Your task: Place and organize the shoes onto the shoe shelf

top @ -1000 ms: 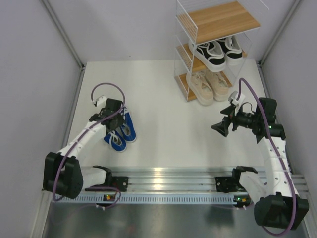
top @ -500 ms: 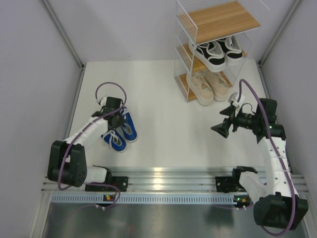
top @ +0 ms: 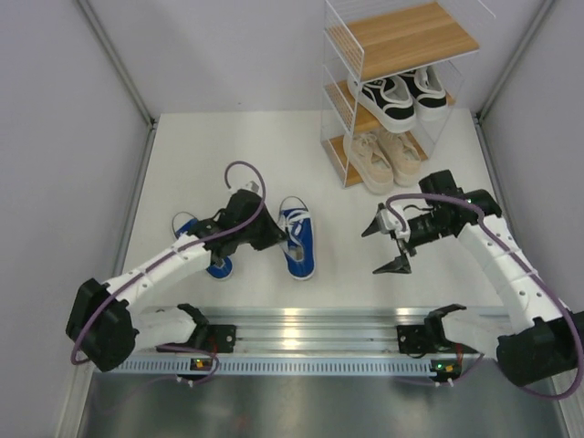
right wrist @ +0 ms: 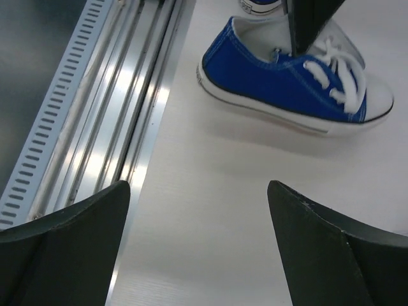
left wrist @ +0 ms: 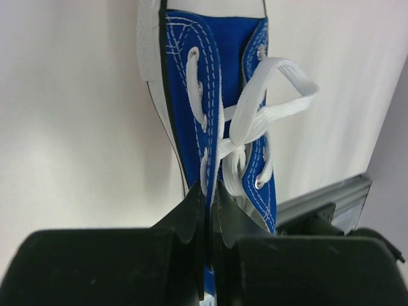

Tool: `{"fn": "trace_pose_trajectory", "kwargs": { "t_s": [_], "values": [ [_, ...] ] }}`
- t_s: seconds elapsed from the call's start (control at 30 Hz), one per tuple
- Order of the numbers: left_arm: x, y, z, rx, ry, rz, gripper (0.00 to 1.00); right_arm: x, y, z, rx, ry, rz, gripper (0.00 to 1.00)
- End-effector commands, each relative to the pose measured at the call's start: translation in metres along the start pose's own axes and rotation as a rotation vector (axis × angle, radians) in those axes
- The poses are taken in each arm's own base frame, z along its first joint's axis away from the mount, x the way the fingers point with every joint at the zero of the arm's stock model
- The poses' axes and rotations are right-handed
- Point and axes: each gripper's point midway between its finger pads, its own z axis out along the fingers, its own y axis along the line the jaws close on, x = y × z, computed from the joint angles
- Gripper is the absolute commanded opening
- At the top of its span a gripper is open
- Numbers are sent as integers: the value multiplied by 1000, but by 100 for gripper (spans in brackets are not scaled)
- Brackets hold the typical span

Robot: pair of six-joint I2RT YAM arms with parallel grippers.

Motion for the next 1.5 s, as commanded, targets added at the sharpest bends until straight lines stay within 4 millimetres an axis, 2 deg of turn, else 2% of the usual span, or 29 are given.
{"fn": "trace_pose_trajectory", "kwargs": {
  "t_s": [0.0,0.03,0.07,0.1,0.2,0.47,0.8,1.1,1.13,1.2,1.23,1.27,1.43,1.47],
  "values": [
    [0,-67,-2,154,-42,-43,0,-28,-3,8,-63,66,-168,88],
    [6,-74,-1,167,-31,-39,0,-37,-14,12,-38,79,-190,88],
    [15,-83,1,186,-14,-28,0,-34,-17,16,-35,130,-212,88],
    [19,-86,6,185,0,-38,0,-41,-8,28,-86,134,-254,88],
    [23,-94,14,174,-15,-36,0,-45,-3,43,-158,176,-267,84],
    [32,-111,20,180,-11,-17,0,-27,-4,78,-219,314,-250,77],
    [32,-114,21,187,-22,-14,0,-10,-2,102,-257,389,-218,69],
    [28,-111,16,195,-44,-20,0,6,-3,114,-265,481,-206,42],
    [28,-111,15,196,-47,-20,0,7,-4,114,-265,489,-206,32],
    [26,-110,12,200,-56,-23,0,8,-3,114,-273,503,-205,19],
    [26,-109,12,198,-61,-23,0,5,-5,113,-272,502,-213,6],
    [25,-109,10,203,-67,-22,0,4,-4,111,-279,505,-218,0],
    [20,-98,3,203,-108,-13,0,-2,-4,91,-279,546,-286,0],
    [16,-100,-3,225,-124,-12,0,-3,-3,87,-279,548,-296,0]
  ]
}}
